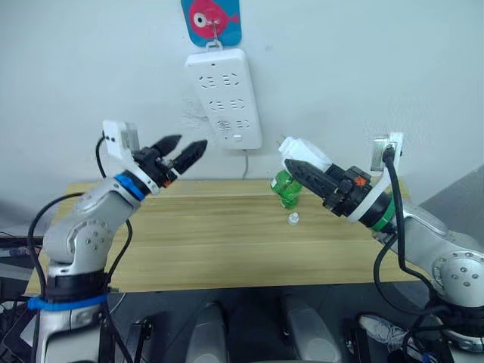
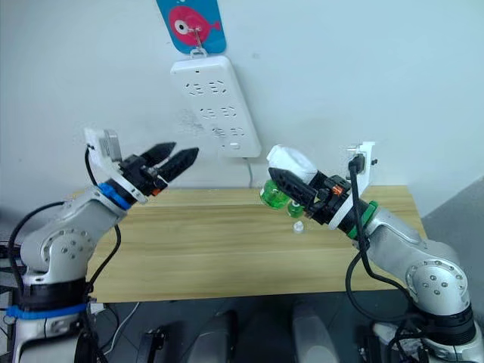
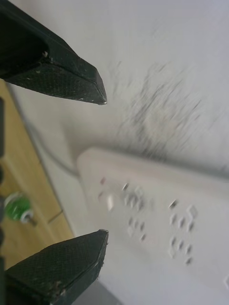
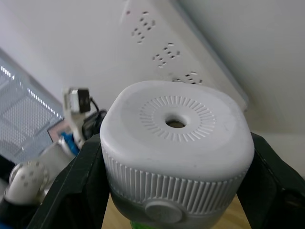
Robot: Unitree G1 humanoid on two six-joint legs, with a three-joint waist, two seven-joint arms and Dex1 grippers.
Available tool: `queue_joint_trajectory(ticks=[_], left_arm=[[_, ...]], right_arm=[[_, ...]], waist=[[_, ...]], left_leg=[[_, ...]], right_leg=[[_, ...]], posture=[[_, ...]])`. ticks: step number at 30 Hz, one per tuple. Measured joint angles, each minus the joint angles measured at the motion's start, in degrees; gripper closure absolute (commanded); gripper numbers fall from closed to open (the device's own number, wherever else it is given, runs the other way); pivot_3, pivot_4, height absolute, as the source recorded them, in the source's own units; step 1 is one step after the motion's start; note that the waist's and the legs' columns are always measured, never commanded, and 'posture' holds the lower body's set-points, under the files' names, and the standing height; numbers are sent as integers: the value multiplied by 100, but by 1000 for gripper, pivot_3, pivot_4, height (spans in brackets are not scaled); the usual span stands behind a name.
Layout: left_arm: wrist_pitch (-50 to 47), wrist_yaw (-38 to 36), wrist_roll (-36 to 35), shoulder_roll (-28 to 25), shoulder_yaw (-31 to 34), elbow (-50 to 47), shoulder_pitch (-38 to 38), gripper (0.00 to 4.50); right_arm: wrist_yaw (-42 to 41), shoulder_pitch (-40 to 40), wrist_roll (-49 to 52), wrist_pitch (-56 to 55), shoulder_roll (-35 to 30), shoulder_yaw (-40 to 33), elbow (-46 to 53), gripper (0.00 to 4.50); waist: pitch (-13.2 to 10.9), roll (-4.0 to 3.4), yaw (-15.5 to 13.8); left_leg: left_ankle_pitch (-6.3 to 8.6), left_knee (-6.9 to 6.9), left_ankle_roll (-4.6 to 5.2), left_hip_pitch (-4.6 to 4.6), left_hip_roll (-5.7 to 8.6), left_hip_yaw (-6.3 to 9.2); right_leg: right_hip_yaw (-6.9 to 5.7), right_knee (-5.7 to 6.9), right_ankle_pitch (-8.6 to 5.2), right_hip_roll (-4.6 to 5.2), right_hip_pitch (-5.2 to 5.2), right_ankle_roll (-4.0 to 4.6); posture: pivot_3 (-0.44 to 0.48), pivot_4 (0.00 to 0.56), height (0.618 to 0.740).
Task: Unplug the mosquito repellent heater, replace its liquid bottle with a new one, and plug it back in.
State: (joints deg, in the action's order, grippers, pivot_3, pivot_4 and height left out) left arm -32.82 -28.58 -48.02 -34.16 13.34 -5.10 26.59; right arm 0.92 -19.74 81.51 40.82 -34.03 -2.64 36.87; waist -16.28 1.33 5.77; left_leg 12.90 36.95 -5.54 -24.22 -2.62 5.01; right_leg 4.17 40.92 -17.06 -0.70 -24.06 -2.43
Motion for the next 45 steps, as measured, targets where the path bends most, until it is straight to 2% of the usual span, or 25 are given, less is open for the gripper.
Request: queue_joint_trajectory(ticks=[6, 12, 24, 27, 34, 35, 40, 45], left_arm=[[442, -871, 775, 51, -428, 1177, 767, 0], [488, -1615, 1049, 168, -639, 1706, 1170, 0], [769, -2503, 1508, 437, -790, 2634, 1999, 0], [822, -2733, 1544, 435, -789, 2697, 2134, 628], [712, -3095, 1570, 297, -778, 2731, 2147, 2893], [707, -3190, 1594, 284, -811, 2692, 2147, 3096], [714, -3232, 1696, 285, -836, 2666, 2163, 3119], [720, -3265, 1779, 265, -833, 2602, 2160, 3126]], right_arm=[[-205, -185, -265, 213, -160, 219, 260, 1384], [-203, -206, -323, 265, -187, 227, 371, 1384], [-216, -117, -325, 355, -257, 223, 479, 1384], [-222, -107, -349, 359, -291, 224, 516, 1384], [-365, -190, -638, 390, -319, 335, 550, 1385], [-407, -259, -785, 421, -355, 414, 547, 1385], [-473, -891, -2041, 560, -356, 989, 300, 1385], [-408, -1676, -3471, 662, -40, 1643, -277, 1385]], waist=[[-1, 1, 1], [-1, 1, 48], [-1, 2, 86], [-1, 2, 93], [-1, 2, 98], [-1, 2, 97], [-1, 2, 106], [-1, 2, 117]], left_leg=[[0, 0, 0, -5, -1, 3], [0, 1, 0, -6, -1, 6], [0, 1, 0, -7, -1, 7], [0, 1, 0, -7, -1, 7], [-1, 2, 0, -8, -1, 10], [-1, 2, -1, -7, 0, 10], [-2, 5, 0, -5, -1, 13], [-2, 3, -1, -6, 0, 15]], right_leg=[[-5, -1, 0, 0, -2, 1], [-7, 1, 0, 0, -2, 1], [-9, 2, 0, -1, -2, 1], [-9, 2, 0, -1, -2, 1], [-11, 1, 0, 0, -2, 0], [-10, 1, 0, 0, -2, 1], [-13, 6, 0, -1, -1, 0], [-14, 5, 0, 0, -3, 1]], posture=[[-191, 231, 740], [-198, 231, 740], [-216, 230, 740], [-215, 229, 740], [-203, 223, 740], [-202, 223, 740], [-196, 222, 740], [-192, 221, 740]])
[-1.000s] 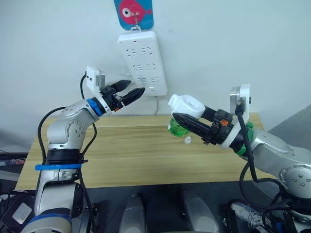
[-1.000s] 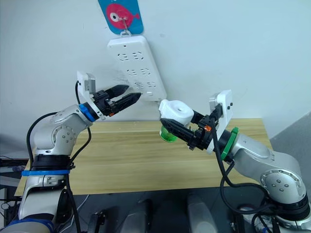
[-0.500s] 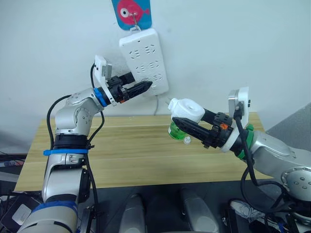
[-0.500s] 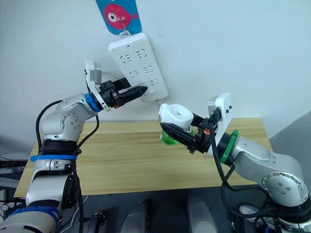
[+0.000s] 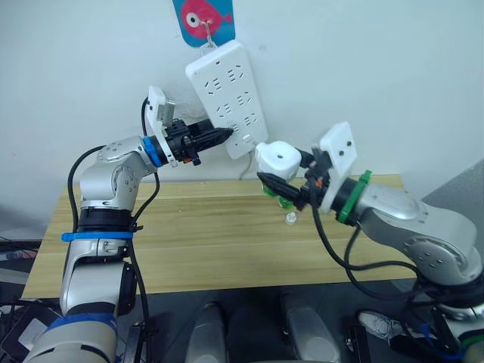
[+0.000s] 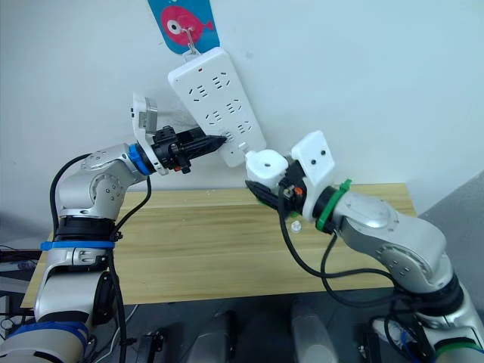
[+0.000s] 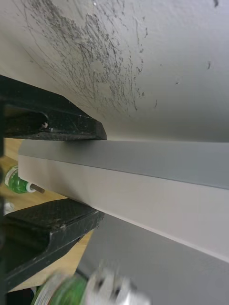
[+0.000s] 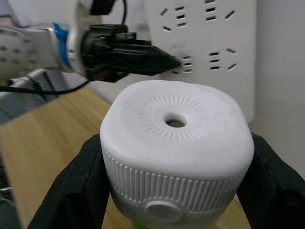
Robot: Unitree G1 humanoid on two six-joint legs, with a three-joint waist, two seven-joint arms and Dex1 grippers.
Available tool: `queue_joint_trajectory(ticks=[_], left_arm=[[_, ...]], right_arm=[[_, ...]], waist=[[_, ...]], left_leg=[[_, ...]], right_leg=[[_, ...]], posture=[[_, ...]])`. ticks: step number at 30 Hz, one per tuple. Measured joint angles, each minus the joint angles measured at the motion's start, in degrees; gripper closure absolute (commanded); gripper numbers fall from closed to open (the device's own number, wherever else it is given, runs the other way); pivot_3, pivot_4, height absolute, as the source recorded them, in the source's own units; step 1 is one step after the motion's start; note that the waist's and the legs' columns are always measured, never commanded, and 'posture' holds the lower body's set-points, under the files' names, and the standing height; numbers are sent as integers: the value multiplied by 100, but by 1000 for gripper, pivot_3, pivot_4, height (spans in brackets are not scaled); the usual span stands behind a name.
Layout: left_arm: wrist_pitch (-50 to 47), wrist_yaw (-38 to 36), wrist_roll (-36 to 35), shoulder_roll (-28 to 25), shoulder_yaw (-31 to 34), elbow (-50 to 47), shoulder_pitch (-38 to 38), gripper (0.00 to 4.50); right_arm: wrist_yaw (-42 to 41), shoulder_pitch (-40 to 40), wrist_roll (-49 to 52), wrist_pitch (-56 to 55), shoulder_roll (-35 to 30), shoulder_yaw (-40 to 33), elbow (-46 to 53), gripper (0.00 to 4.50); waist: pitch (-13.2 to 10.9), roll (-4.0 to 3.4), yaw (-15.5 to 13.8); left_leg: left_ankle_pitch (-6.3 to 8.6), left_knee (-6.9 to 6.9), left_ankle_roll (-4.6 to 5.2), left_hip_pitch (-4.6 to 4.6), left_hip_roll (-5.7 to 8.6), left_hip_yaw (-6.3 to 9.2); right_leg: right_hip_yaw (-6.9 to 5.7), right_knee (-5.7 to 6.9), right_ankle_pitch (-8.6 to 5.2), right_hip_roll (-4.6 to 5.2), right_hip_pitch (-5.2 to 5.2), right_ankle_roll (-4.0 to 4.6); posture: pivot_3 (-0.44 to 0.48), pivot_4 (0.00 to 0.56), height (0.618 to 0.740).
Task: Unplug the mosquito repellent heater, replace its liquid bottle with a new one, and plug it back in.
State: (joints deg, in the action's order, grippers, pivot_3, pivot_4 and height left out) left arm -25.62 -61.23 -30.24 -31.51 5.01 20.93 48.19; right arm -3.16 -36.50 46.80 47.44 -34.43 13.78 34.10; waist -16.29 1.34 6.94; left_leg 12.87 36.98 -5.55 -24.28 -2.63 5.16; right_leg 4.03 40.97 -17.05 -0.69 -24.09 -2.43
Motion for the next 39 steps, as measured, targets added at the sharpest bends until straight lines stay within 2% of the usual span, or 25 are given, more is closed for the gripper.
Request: queue_joint_trajectory(ticks=[5, 13, 39], left_arm=[[-1, -17, 21, -5, 7, -15, -1, 3130], [3, -20, 79, -17, 6, -81, -19, 3134], [233, -9, 366, -89, 82, -199, -131, 3154]], right_arm=[[-12, -148, -929, 5, 539, 322, -392, 1385], [-260, -361, -1768, 8, 972, 322, -711, 1385], [-1029, -766, -2541, 340, 1507, 103, -1069, 1385]], waist=[[0, 0, 3], [0, 0, 6], [0, 0, 103]], left_leg=[[0, 0, 0, -5, 0, 2], [0, 0, 0, -6, 0, 8], [0, 1, 0, -6, 0, 15]], right_leg=[[-3, -1, 0, 1, -2, 0], [-8, 0, 1, 2, -2, 1], [-12, 5, 1, 3, -1, 2]], posture=[[-185, 222, 740], [-181, 222, 740], [-178, 222, 740]])
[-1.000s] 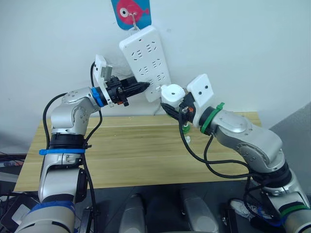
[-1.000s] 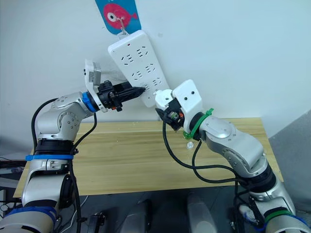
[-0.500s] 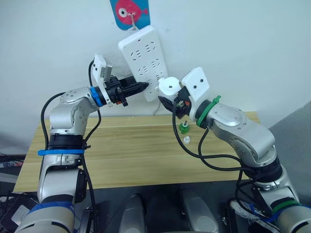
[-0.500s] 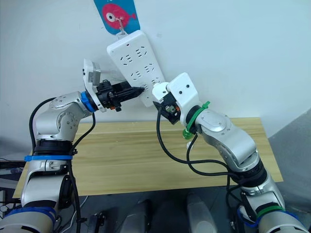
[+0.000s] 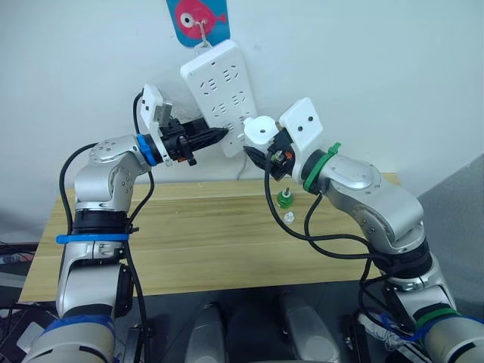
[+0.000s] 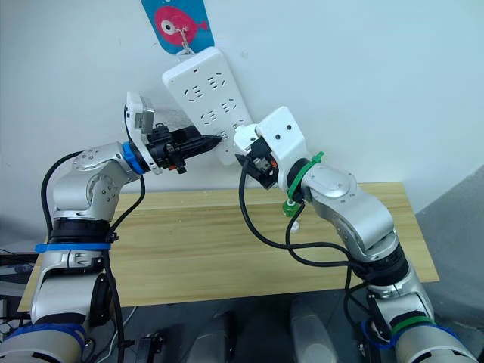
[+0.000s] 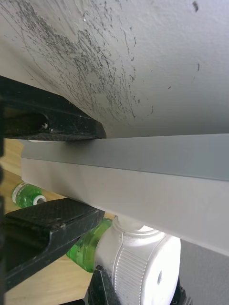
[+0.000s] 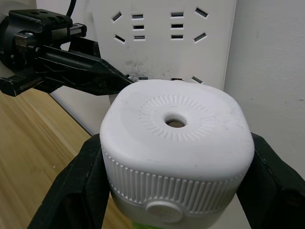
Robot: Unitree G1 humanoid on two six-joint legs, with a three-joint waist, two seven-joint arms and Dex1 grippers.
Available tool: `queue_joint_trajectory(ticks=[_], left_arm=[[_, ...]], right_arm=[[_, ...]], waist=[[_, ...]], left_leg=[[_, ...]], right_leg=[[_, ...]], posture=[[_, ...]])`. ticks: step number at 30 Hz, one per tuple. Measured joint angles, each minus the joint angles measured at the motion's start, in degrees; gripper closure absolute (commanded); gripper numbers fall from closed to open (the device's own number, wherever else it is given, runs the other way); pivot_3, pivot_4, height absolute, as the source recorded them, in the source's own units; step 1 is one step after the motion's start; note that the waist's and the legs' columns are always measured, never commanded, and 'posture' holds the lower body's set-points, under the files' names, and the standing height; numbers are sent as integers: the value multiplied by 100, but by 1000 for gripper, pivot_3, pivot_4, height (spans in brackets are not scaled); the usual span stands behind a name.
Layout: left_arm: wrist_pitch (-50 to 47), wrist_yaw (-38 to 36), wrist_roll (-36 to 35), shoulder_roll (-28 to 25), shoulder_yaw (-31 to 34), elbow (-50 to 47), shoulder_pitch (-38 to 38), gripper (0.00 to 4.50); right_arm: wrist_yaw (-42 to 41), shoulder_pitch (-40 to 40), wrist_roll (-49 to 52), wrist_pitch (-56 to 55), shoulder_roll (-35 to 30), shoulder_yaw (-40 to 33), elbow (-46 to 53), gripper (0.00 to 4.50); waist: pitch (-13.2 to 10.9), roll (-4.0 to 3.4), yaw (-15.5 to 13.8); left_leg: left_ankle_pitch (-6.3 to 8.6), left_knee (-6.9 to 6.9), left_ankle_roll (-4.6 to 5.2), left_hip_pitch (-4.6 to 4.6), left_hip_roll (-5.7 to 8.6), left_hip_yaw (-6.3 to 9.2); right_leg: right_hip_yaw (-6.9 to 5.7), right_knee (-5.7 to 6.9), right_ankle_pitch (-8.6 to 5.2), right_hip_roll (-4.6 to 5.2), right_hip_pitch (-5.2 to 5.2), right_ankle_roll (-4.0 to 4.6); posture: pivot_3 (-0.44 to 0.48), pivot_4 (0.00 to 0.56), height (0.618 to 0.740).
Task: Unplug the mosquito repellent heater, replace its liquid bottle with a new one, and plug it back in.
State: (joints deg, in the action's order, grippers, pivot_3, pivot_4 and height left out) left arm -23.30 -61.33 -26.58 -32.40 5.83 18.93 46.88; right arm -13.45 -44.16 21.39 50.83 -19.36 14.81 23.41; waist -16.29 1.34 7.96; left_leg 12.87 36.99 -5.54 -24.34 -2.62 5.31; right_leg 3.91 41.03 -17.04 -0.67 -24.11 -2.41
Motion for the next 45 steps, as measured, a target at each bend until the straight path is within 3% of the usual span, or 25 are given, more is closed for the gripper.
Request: queue_joint_trajectory(ticks=[13, 25, 45], left_arm=[[-23, 37, 8, 0, 13, -94, -49, 3164], [-107, 108, 59, -123, 153, -144, -218, 3164], [-108, 154, 175, -230, 301, -155, -410, 3165]], right_arm=[[-231, -241, -427, 98, 207, 52, -245, 1385], [-417, -500, -612, -218, 861, 16, -1155, 1386], [-1010, -729, -683, -674, 1261, -219, -2205, 1394]], waist=[[0, 0, 5], [14, -1, 119], [88, -1, 279]], left_leg=[[0, -1, 0, 0, 1, 2], [-9, -3, 11, 49, -3, -2], [-18, -8, 25, 93, -10, 0]], right_leg=[[-2, 0, 0, 1, 0, 0], [3, 20, 6, -3, 29, 10], [5, 23, 16, -14, 65, 24]], posture=[[-180, 222, 740], [-168, 213, 740], [-156, 196, 740]])
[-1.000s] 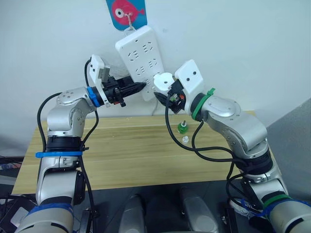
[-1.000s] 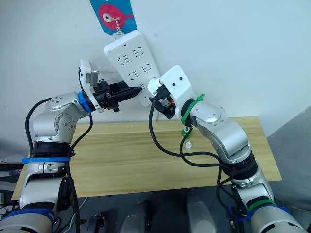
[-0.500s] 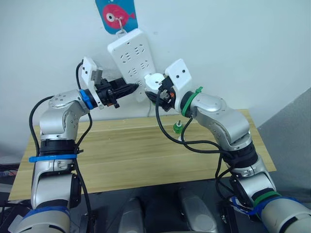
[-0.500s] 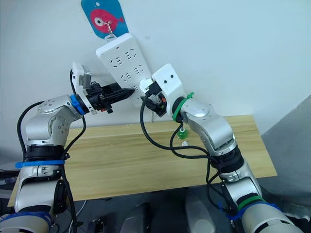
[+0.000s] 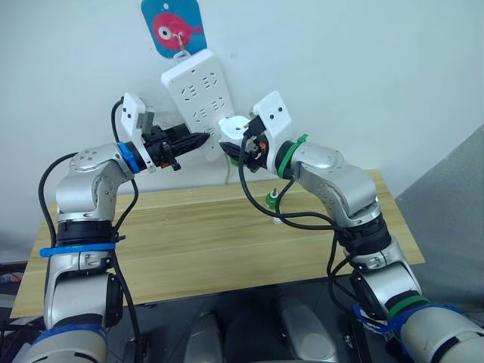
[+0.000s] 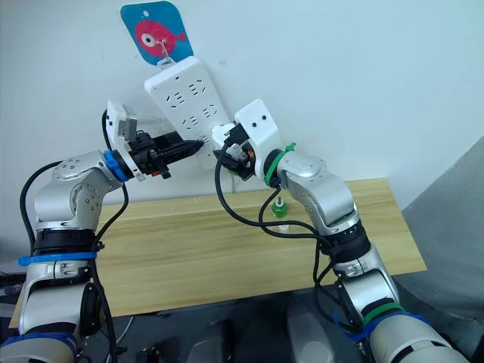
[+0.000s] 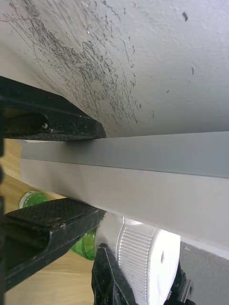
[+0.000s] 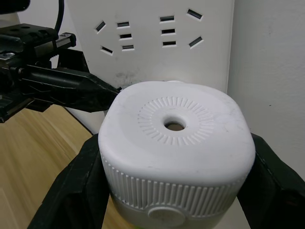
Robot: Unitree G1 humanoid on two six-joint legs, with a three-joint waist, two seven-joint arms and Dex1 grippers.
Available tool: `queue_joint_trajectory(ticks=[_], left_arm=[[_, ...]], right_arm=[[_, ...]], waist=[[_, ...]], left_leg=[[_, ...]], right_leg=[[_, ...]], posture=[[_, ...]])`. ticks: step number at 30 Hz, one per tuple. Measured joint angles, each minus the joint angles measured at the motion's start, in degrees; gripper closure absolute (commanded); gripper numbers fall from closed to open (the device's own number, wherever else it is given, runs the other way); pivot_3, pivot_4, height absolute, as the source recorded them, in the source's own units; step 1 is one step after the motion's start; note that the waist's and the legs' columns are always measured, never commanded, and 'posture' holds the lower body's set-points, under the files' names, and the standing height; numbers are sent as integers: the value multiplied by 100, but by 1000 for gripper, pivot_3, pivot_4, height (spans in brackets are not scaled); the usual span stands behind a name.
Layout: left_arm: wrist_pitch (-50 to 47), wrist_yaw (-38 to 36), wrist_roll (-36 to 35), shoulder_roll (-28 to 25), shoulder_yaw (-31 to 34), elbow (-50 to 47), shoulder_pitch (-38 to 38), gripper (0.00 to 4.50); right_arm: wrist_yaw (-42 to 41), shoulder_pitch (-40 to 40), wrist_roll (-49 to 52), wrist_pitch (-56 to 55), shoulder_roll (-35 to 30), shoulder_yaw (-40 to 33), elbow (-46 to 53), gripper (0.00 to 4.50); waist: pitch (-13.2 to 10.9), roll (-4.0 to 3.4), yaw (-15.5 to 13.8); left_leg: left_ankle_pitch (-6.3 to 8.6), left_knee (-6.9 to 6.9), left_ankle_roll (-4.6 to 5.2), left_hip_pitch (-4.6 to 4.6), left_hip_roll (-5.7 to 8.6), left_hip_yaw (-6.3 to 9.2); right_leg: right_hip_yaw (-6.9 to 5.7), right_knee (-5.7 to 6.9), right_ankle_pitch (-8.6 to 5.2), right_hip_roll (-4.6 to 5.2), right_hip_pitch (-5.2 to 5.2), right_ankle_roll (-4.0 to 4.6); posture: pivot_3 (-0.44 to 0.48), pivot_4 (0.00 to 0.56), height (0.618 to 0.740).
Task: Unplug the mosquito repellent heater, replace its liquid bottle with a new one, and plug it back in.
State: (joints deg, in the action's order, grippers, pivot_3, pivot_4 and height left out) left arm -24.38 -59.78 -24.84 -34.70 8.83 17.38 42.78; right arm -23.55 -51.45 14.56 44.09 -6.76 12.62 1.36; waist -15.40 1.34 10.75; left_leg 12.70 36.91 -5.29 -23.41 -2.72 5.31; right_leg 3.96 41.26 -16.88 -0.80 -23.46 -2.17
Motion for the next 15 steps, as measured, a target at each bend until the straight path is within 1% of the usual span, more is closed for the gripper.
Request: queue_joint_trajectory(ticks=[11, 15], left_arm=[[104, 0, 90, -59, 25, 0, -64, 3169], [109, 0, 120, -58, 44, 1, -69, 3169]], right_arm=[[-146, -178, -64, -53, 93, -9, -345, 1411], [-146, -174, -120, -94, 136, -7, -326, 1413]], waist=[[20, -2, 45], [20, -2, 48]], left_leg=[[-1, -3, 2, 10, -1, -2], [-2, -5, 4, 13, -2, -4]], right_leg=[[5, 0, 1, -3, 4, 1], [8, 1, 1, -6, 5, 2]], posture=[[-156, 193, 740], [-158, 196, 740]])
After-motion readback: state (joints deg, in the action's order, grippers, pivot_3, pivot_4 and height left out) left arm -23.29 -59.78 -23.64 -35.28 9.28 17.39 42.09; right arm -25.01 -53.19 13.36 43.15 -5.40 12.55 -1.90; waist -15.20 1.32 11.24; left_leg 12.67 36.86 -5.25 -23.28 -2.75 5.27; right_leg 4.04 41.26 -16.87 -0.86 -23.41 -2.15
